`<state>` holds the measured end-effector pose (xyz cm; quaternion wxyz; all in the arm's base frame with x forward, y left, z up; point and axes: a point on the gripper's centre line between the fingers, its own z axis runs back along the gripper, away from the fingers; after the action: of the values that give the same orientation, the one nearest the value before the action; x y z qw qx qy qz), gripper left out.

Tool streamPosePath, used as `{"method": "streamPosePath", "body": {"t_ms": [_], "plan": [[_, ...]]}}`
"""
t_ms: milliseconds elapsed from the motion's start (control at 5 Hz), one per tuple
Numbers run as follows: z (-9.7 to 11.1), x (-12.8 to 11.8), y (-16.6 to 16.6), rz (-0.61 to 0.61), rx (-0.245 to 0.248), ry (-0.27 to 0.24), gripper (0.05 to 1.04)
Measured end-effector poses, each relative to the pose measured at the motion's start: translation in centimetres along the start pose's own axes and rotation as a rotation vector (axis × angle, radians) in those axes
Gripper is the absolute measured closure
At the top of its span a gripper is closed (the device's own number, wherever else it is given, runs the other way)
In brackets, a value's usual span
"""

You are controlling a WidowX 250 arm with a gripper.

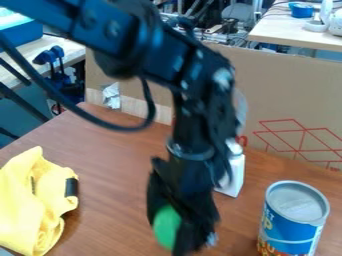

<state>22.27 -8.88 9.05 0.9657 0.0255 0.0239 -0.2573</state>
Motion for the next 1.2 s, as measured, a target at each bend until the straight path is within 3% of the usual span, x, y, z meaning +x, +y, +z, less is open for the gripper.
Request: {"method": "streamPosePath", "body": {"t_ms": [200, 400, 800, 1200], "plan": [[-2.1, -0.3, -1.9, -0.035, -0.055, 0.048, 0.213], [-3.5, 0.4, -2.7, -0.078, -0.094, 0.045, 0.213], [-6.3, 1.0, -2.1, -0.051, -0.169, 0.077, 0.214], [-6.3, 2.3, -1.7, -0.033, -0.176, 0.020, 0.158]]}}
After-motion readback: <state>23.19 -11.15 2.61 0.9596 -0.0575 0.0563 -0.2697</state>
